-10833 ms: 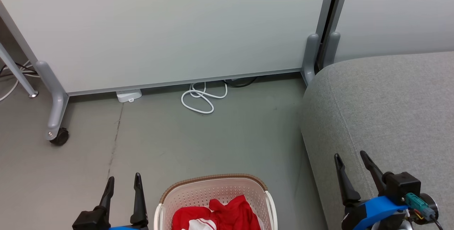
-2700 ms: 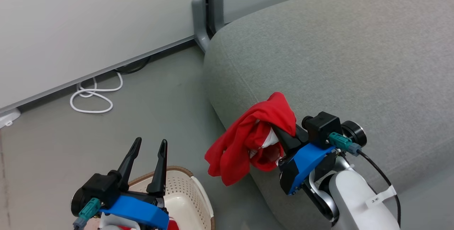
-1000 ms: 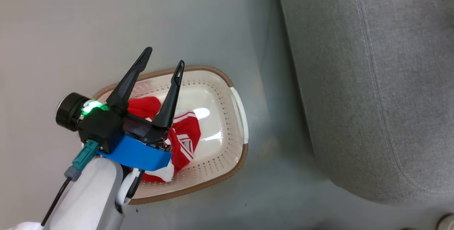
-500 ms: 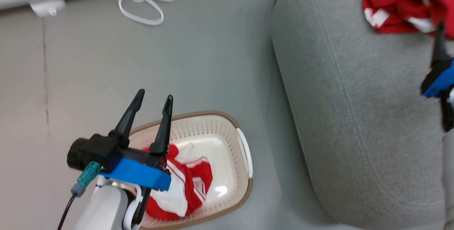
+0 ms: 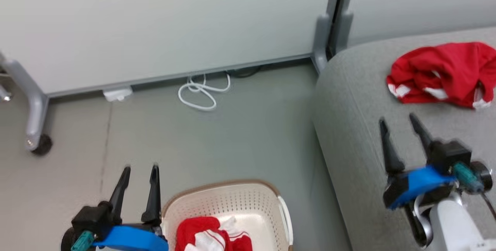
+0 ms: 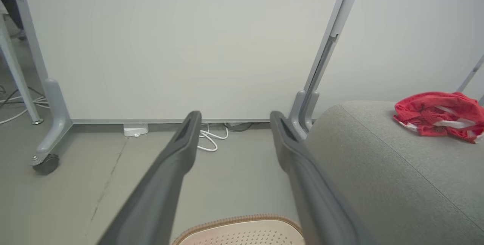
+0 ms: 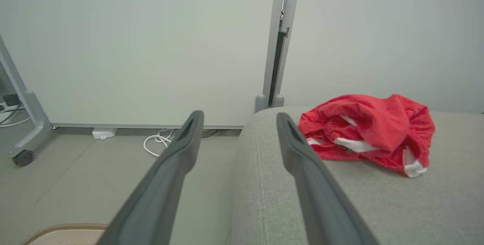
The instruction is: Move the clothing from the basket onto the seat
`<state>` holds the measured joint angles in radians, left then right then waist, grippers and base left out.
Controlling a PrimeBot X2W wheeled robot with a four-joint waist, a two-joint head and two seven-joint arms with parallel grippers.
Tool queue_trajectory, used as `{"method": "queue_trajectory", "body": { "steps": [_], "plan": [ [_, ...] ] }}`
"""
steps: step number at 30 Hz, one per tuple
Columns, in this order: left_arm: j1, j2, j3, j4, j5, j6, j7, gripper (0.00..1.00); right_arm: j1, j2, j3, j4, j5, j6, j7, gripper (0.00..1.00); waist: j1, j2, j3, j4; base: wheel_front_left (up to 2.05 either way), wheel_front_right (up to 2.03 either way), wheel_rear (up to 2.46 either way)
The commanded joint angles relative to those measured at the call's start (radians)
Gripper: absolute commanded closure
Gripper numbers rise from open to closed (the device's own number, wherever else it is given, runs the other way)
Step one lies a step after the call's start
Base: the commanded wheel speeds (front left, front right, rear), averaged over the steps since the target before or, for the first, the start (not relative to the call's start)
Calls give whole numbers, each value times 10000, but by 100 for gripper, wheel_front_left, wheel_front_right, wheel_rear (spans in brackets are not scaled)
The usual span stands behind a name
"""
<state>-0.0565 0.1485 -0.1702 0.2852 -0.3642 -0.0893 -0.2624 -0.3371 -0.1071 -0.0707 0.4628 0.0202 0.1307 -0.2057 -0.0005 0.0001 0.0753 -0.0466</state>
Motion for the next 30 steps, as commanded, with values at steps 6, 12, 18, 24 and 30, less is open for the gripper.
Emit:
{"method": "queue_trajectory", "body": {
  "steps": [6,12,18,24,30],
  "plan": [
    [779,-144,568,192,244,-62,-33,0,1789,348,580,-1707,208,1,333,0,5,-1,-637,550,0,0,0],
    [1234,-264,1063,226,415,-106,-33,0,2870,549,826,-2665,406,1,937,0,5,-1,-952,1050,0,0,0],
    [1449,-318,1333,195,514,-191,-33,0,3166,563,870,-2826,691,1,1100,0,5,-1,-1067,1128,0,0,0],
    [1488,-365,1425,211,594,-261,-33,0,3258,567,871,-2892,817,1,1155,0,5,-1,-1034,1101,0,0,0],
    [1477,-413,1445,272,656,-327,-34,0,3273,569,962,-2871,972,1,1184,0,5,-1,-958,1064,0,0,0]
  ]
}}
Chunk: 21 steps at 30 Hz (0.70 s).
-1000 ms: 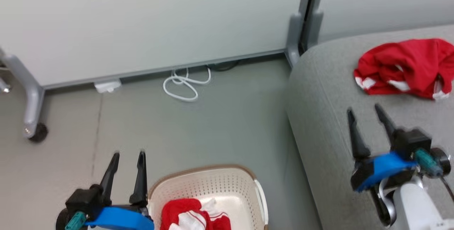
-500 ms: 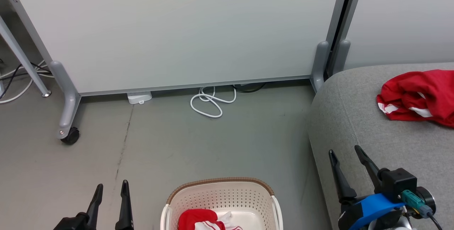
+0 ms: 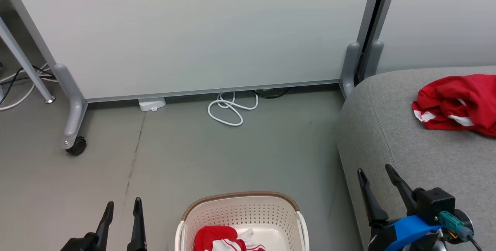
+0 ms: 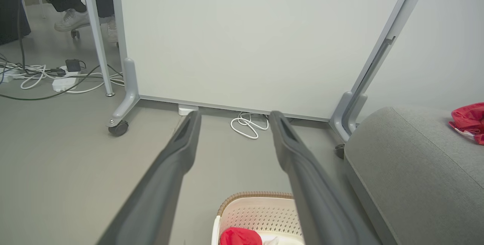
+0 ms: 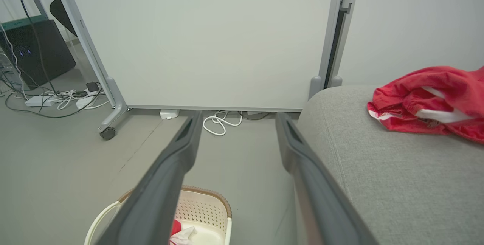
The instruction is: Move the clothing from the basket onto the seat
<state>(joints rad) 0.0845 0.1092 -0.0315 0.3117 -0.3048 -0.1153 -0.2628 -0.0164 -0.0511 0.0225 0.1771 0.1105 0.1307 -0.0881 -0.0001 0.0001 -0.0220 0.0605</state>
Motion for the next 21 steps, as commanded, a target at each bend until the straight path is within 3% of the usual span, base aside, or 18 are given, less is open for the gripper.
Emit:
{"method": "queue_trajectory", "body": {
  "steps": [1,12,21],
  "plan": [
    [58,-23,63,17,67,-73,-30,0,58,9,58,-23,67,1,14,0,1,-1,33,-20,0,0,0],
    [-298,-52,-130,98,135,-128,-30,0,-366,7,328,-247,98,1,2,0,1,-1,742,-323,0,0,0],
    [-1902,89,-1570,1856,151,-178,157,0,-1536,6,1303,-636,197,1,-121,0,1,-1,2847,-1208,0,0,0]
  ]
}}
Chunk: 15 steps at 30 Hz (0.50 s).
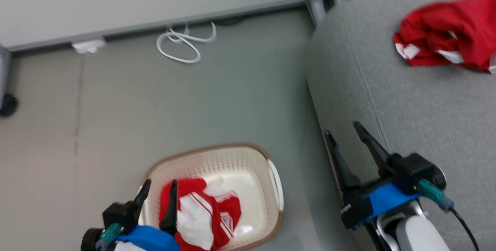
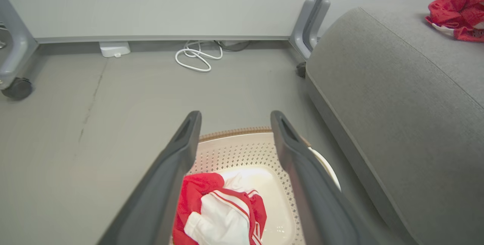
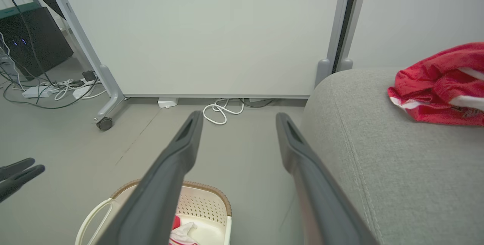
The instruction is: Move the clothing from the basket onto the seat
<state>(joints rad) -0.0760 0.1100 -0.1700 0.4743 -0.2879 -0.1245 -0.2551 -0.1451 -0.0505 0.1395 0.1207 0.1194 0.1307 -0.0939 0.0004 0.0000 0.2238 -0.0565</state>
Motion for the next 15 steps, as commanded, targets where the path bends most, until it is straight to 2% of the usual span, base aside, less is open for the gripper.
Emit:
{"method": "queue_trajectory", "body": {
  "steps": [1,7,15],
  "plan": [
    [-569,124,-417,500,-86,-83,144,0,-413,-6,276,-88,109,1,-88,0,-4,0,665,-180,0,0,0],
    [-2182,520,-1637,2279,-405,-82,708,0,-1319,-3,1048,-135,228,3,-308,0,-4,0,2244,-947,0,0,0],
    [-3943,754,-1962,4397,-307,-74,1314,0,-2120,-1,1619,-274,352,1,-617,0,-4,0,3963,-1641,0,0,0]
  ]
}}
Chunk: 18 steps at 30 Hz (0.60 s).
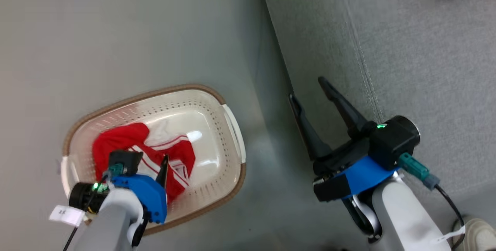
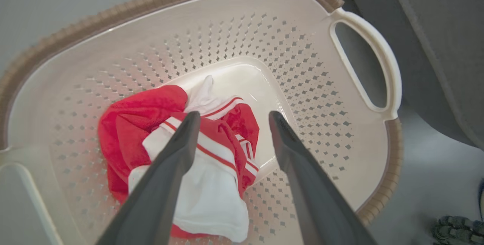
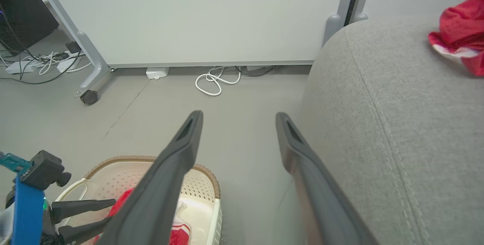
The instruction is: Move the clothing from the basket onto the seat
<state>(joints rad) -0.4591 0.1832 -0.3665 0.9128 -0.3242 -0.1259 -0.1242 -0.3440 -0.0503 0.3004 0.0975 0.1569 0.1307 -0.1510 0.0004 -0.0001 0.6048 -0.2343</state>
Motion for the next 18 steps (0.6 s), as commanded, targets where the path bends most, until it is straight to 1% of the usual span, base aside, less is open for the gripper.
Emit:
{"method": "queue_trajectory", "body": {
  "steps": [1,4,10,12,16,18],
  "plan": [
    [-372,51,3,266,88,7,92,0,-214,-5,89,-64,-52,1,-59,0,-4,1,387,60,0,0,0],
    [-971,45,-89,947,124,65,344,0,-369,-4,89,-79,-126,1,-169,0,-4,1,913,-60,0,0,0],
    [-1818,20,-195,2016,279,569,607,0,-455,-4,56,-152,4,1,-383,0,-4,1,1545,-174,0,0,0],
    [-1995,-69,-152,2268,183,611,669,0,-502,-4,97,-171,49,1,-440,0,-4,1,1694,-198,0,0,0],
    [-2242,-185,-90,2676,2,561,721,0,-609,-4,198,-202,115,1,-472,0,-4,1,1876,-266,0,0,0],
    [-2325,-239,-103,2889,-21,651,891,0,-640,-4,197,-191,128,1,-510,0,-4,1,1908,-289,0,0,0]
  ]
}}
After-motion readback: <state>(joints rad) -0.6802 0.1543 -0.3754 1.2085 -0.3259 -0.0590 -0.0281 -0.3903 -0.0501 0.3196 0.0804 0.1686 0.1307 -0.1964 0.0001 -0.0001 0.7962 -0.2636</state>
